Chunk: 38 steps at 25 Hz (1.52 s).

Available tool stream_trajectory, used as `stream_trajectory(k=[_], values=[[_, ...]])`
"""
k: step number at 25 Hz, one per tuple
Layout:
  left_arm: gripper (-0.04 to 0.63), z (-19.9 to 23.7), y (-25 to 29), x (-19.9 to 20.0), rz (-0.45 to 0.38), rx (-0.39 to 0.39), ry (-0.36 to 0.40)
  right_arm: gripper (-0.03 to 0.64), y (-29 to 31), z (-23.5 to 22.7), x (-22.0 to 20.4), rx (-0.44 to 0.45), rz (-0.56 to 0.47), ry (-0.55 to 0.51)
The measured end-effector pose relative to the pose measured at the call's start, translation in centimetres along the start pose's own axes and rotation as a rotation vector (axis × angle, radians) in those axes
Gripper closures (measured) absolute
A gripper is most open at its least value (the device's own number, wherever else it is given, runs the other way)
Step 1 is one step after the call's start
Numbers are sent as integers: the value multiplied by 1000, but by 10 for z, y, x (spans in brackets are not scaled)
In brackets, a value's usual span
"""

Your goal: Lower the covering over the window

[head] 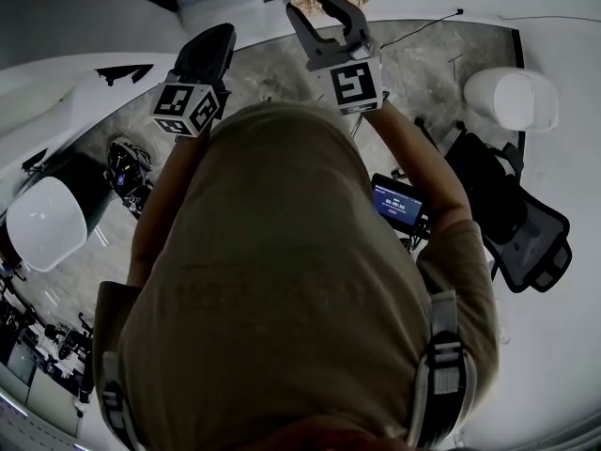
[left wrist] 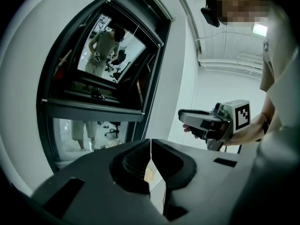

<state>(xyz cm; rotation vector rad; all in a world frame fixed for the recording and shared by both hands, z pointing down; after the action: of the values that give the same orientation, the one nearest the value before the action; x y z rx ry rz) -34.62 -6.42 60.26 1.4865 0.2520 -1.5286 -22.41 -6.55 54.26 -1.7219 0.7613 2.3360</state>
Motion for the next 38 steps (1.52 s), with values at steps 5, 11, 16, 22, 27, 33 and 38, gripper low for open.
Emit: stream_trajectory(k=[5, 11, 16, 22, 27, 33, 38], values=[[575, -27, 15, -8, 32, -24, 29, 463, -8, -7, -5, 13, -21, 30], [578, -143, 31, -13, 52, -28, 22, 463, -121, -38, -37, 32, 15, 55], [578, -218, 31, -25, 4, -89, 28, 463, -176, -51, -58, 40, 14, 54], [578, -292, 28, -52, -18, -68, 30, 463, -236, -51, -82, 106, -8, 40], [578, -328, 23, -82, 19, -26, -26, 463, -268, -46, -102, 168, -12, 52], [578, -322, 2, -109, 41, -14, -69, 463, -265, -26, -120, 211, 24, 79], [580, -315, -8, -112, 25, -28, -106, 463, -271, -11, -113, 210, 17, 61]])
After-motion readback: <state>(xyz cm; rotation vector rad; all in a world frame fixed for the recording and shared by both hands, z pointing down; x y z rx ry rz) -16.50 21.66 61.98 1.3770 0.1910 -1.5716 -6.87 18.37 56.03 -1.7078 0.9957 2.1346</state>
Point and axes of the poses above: the fingertips, and each gripper's own axes: y forward along the fingers, z to its left, x out of its top, the point moved 1 cm from there along -y, backward along the fingers, and after that the axes turned 12 degrees about z, right-handed, at the moved point
